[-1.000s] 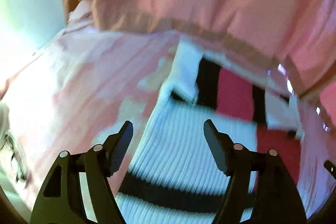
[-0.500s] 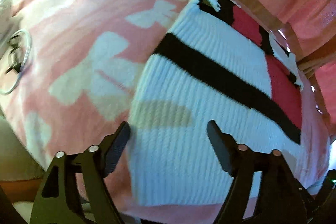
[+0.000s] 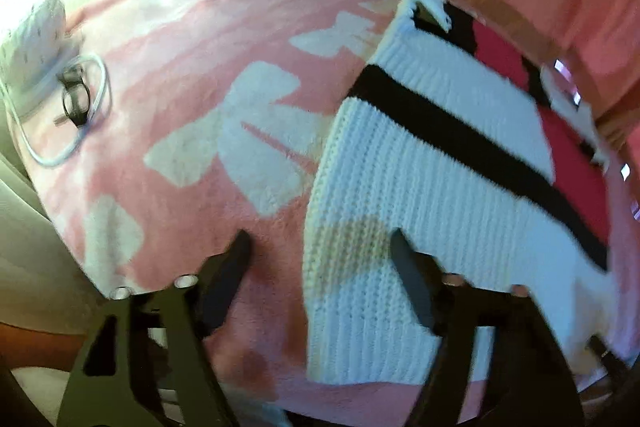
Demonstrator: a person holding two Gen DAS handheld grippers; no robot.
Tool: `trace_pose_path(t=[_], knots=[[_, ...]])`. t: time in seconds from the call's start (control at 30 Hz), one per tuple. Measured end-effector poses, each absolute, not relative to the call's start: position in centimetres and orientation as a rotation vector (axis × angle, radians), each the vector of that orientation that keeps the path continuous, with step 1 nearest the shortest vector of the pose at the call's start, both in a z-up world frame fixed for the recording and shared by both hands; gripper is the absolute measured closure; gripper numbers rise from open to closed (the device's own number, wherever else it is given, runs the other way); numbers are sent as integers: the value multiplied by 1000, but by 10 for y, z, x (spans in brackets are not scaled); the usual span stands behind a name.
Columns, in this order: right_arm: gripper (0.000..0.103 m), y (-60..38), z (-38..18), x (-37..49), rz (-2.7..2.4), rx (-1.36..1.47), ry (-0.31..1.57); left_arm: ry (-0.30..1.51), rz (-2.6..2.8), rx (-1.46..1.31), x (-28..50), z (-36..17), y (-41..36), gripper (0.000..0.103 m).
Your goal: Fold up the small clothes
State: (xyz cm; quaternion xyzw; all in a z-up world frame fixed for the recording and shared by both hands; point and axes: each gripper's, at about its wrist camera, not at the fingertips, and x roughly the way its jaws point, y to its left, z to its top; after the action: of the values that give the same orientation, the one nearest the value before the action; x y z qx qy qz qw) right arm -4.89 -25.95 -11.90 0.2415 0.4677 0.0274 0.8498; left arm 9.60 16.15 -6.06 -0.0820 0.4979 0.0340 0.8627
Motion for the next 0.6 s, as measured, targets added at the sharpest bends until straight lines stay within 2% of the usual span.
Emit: trace_pose_path(t=[0.03,0.07,0.13,0.33,0.6], knots=[[95,-262,-119,-50,53,524,975,1048,46,-163,97,-60,160,67],[96,-261,-118,-50,50,518,975,1063,8,-179,98,-59,159,81],[96,-261,-105,-56,32,489,939,1095,-30,-215,99,-55,159,91],[97,-270,-42,-96,4,408,813,1088,-190,-286,61,-18,152,99],[97,-269,-15,-186,-27,354,867,1117,-299,-204,-34,15,135,100]])
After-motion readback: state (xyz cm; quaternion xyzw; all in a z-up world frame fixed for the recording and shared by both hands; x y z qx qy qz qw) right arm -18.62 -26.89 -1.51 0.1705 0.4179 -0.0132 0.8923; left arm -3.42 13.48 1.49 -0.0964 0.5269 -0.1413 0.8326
